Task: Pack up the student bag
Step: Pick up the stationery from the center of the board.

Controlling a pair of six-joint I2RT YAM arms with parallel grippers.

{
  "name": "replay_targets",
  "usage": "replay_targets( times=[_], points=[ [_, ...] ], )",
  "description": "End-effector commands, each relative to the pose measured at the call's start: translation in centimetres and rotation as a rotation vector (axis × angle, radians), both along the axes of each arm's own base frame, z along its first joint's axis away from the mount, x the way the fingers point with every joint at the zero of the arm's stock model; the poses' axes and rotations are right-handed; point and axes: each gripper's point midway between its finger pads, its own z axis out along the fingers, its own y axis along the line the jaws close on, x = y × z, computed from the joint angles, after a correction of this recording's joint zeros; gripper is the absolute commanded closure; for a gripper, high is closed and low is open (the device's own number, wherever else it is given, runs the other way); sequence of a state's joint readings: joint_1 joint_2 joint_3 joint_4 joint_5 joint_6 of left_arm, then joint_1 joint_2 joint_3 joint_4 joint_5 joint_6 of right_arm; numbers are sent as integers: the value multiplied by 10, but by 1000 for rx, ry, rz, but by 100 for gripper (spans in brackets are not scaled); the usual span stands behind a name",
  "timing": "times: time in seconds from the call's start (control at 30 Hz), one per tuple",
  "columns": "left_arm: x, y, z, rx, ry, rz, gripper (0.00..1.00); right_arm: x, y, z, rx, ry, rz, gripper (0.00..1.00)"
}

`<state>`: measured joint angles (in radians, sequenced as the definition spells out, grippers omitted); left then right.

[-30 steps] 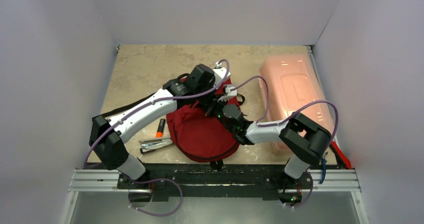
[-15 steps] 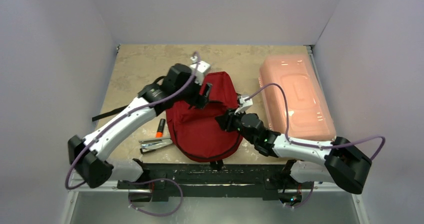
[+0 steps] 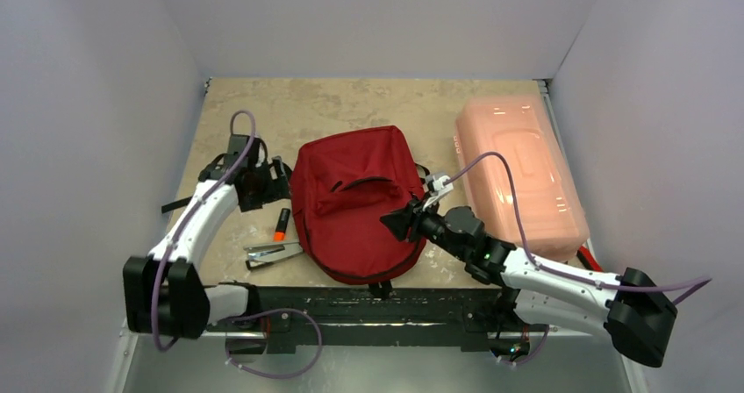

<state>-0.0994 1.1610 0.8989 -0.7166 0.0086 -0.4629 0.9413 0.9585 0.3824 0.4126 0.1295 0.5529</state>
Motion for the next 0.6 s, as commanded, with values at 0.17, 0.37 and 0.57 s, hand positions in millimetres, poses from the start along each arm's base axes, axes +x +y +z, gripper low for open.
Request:
replay_targets(
  times=[0.17, 0.37, 0.57],
  points=[
    [5, -5, -71, -32, 330, 18, 33, -12, -12, 20, 31, -64, 33, 56],
    [-1, -2, -92, -6, 402, -22, 47, -16, -23, 35, 64, -94, 13, 56],
    [-7, 4, -98, 46, 431, -29, 56, -17, -22, 44, 82, -104, 15, 56]
  ],
)
